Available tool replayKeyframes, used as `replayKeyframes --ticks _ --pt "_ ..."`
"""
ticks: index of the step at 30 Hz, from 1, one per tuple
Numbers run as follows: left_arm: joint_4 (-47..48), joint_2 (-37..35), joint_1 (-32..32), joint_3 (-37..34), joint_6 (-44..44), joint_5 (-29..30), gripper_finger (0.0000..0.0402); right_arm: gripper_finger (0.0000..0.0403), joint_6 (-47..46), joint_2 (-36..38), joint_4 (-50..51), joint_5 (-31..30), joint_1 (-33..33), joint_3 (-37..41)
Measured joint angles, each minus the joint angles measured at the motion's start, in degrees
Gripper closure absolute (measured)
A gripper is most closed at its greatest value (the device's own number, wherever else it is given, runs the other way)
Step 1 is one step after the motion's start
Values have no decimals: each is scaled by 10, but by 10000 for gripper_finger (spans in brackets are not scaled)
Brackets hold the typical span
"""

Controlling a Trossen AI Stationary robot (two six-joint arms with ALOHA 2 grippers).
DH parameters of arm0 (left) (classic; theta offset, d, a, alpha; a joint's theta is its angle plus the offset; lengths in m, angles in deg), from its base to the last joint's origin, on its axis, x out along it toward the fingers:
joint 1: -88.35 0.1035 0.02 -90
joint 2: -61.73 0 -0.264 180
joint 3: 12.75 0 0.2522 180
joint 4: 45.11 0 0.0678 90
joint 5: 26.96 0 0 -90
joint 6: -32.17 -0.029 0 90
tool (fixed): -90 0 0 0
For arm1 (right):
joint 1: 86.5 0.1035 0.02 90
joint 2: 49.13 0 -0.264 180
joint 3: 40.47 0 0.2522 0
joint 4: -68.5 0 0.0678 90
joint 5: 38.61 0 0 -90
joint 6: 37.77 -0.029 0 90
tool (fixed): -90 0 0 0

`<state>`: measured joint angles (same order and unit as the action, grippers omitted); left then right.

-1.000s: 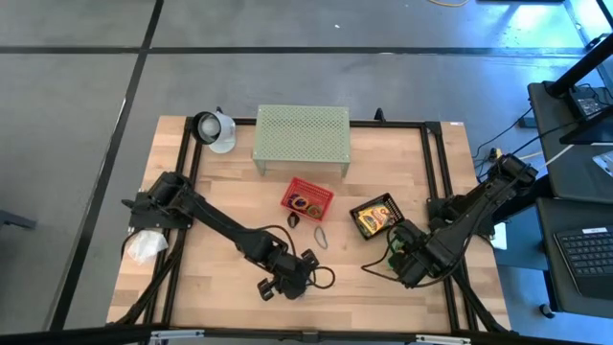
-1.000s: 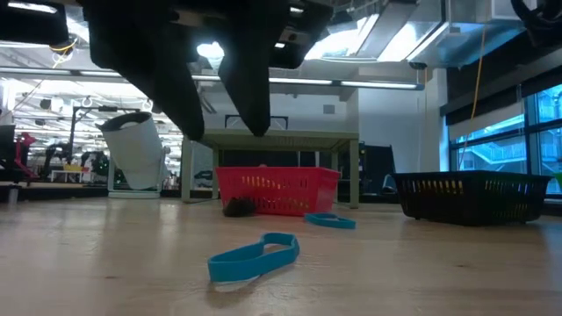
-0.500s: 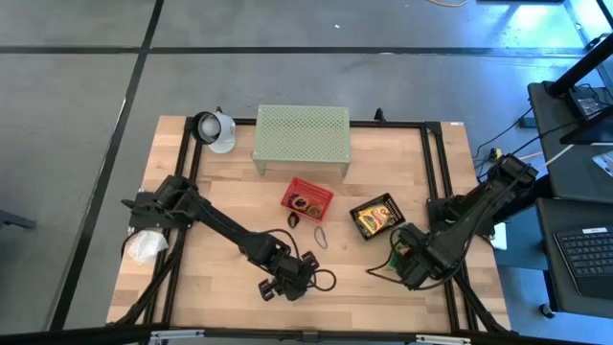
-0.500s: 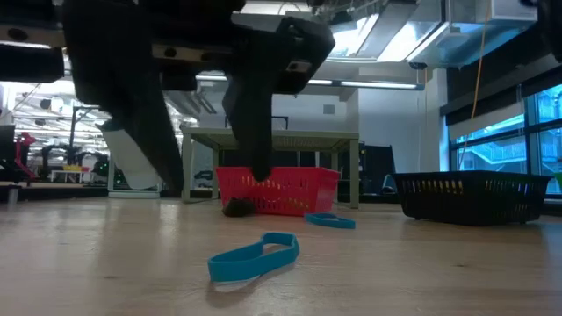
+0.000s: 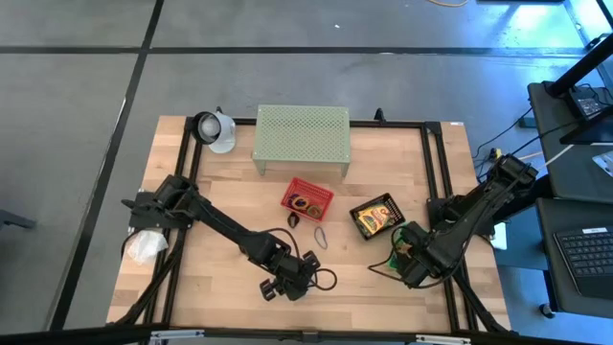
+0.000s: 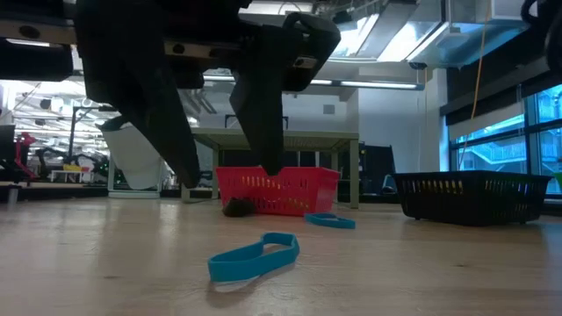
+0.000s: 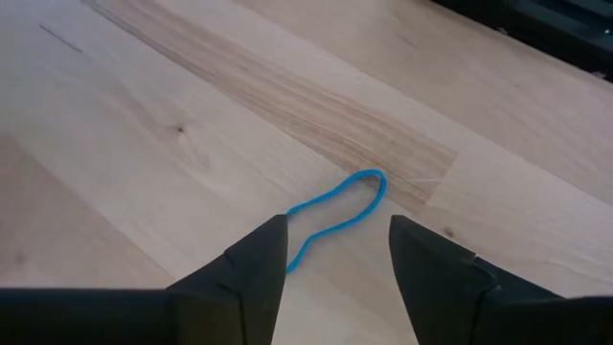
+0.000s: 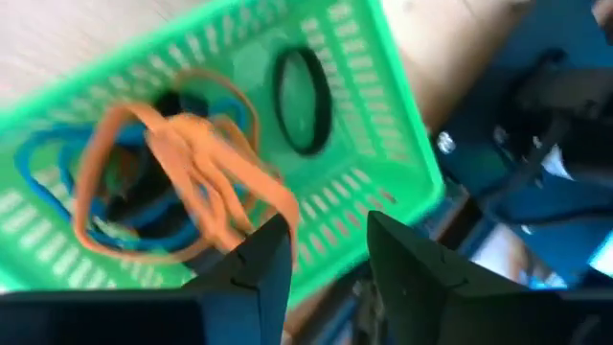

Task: Pick & Place Office Desk Supplies
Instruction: Put the orange rubber band into the green bin

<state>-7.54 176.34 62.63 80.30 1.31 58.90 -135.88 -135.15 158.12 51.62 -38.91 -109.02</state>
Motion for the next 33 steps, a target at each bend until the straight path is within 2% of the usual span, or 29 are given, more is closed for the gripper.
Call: replayKeyframes --ticks 3,8,11,13,16,22,26,30,33 --pt "0 0 3 0 4 0 225 276 8 0 3 22 0 -9" --pt "1 0 8 0 30 1 225 284 19 0 -65 4 2 -19" --pt "1 0 7 0 27 0 225 285 15 0 -59 17 2 -19" --pt "1 0 7 0 25 0 226 285 -9 0 -53 7 3 -19" --pt "2 0 7 0 26 -2 226 285 -5 5 -107 -21 6 -19" --pt "0 0 7 0 22 -6 226 285 -45 6 -111 11 7 -18" --pt "1 0 7 0 25 -7 226 285 -35 13 -195 9 11 -19" --pt "2 0 5 0 25 -7 226 285 -44 14 -202 -26 10 -19" --pt "4 -1 3 0 26 -7 226 285 -76 13 -127 -9 10 -19"
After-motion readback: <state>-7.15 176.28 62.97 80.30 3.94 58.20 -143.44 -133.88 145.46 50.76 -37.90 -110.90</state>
